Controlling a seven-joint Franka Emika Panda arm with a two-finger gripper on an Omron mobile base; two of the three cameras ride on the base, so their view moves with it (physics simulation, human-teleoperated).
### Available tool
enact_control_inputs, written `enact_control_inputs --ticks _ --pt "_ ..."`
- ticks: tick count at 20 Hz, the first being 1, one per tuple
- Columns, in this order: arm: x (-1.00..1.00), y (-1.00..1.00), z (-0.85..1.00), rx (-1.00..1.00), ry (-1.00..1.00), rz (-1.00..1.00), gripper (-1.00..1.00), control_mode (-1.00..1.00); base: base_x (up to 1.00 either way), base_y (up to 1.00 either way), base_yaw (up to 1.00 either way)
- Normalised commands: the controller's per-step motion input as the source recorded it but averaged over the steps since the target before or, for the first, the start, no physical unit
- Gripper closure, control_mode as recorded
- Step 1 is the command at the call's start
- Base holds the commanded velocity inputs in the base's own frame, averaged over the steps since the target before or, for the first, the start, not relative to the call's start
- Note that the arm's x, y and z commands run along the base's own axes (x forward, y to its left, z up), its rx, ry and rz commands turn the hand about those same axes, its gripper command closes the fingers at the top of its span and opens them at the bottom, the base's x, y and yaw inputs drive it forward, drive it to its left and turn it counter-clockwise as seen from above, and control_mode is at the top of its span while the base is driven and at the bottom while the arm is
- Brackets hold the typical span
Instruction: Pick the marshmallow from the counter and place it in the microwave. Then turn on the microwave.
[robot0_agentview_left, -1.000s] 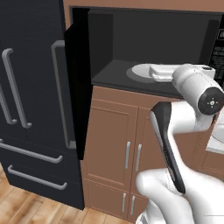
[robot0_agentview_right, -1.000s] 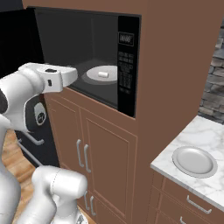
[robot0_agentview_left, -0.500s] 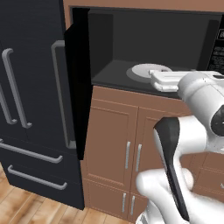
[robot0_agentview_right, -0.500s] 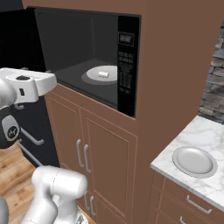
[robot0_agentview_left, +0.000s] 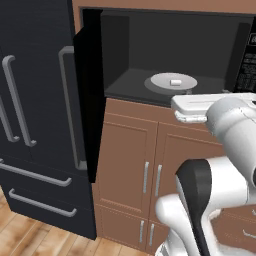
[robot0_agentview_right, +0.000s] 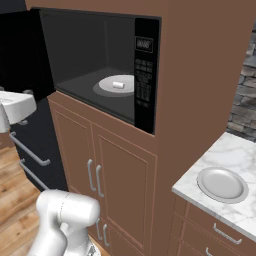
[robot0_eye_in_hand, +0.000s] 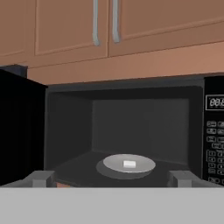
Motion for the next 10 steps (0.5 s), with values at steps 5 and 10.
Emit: enact_control_inputs --ticks 5,10 --pt "-0.55 0.36 0.0 -0.01 0.0 0.0 -1.0 -1.0 0.0 0.0 0.0" --pt "-0.39 0.31 0.01 0.0 0.0 0.0 -1.0 -1.0 0.0 0.0 0.0"
